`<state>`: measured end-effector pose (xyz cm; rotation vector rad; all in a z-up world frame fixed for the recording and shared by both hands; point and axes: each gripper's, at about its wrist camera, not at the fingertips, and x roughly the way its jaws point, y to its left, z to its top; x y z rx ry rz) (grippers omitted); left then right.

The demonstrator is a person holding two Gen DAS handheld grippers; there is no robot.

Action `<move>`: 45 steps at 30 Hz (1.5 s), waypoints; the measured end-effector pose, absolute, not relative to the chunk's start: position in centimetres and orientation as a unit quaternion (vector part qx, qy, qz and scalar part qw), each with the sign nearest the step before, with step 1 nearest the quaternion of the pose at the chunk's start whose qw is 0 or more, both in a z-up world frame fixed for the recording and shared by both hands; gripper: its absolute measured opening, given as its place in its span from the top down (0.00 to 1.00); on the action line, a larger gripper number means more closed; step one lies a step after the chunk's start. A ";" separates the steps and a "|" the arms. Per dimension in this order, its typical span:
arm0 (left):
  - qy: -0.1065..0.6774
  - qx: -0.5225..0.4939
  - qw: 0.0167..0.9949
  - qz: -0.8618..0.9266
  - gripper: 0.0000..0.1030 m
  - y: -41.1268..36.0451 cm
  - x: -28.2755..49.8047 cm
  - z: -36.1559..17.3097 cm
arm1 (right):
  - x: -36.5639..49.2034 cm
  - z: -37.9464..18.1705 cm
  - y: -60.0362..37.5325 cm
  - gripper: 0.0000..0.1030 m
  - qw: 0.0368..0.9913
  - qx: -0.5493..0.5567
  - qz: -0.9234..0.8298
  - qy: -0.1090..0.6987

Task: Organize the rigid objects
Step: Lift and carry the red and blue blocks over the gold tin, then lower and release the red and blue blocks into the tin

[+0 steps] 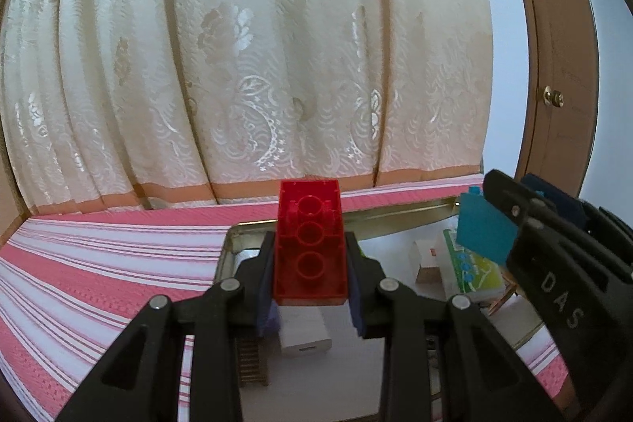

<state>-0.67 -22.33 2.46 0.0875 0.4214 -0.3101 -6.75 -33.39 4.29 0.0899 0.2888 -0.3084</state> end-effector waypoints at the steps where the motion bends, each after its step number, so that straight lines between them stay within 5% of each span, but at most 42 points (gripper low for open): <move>1: 0.211 0.044 0.965 -0.153 0.71 -22.5 -0.6 2.2 | -6.6 4.2 -33.4 0.67 0.976 0.044 -0.153 0.146; 37: 0.314 0.046 0.937 -0.148 0.70 -24.0 3.0 -1.7 | -0.2 2.0 -33.6 0.62 0.964 0.044 -0.110 0.240; 39: 0.320 0.042 0.935 -0.149 0.55 -23.9 3.1 -1.9 | 0.9 1.1 -34.1 0.45 0.955 0.077 -0.079 0.276; 41: 0.307 0.038 0.938 -0.154 0.23 -23.8 2.6 -1.6 | 1.4 0.4 -34.2 0.33 0.948 0.094 -0.060 0.297; 44: 0.274 0.058 0.950 -0.136 0.00 -24.1 1.6 -0.9 | 0.4 1.0 -33.6 0.08 0.958 0.076 -0.075 0.267; 45: 0.265 0.063 0.953 -0.134 0.00 -24.1 1.3 -0.8 | 0.0 1.2 -33.4 0.07 0.960 0.071 -0.083 0.256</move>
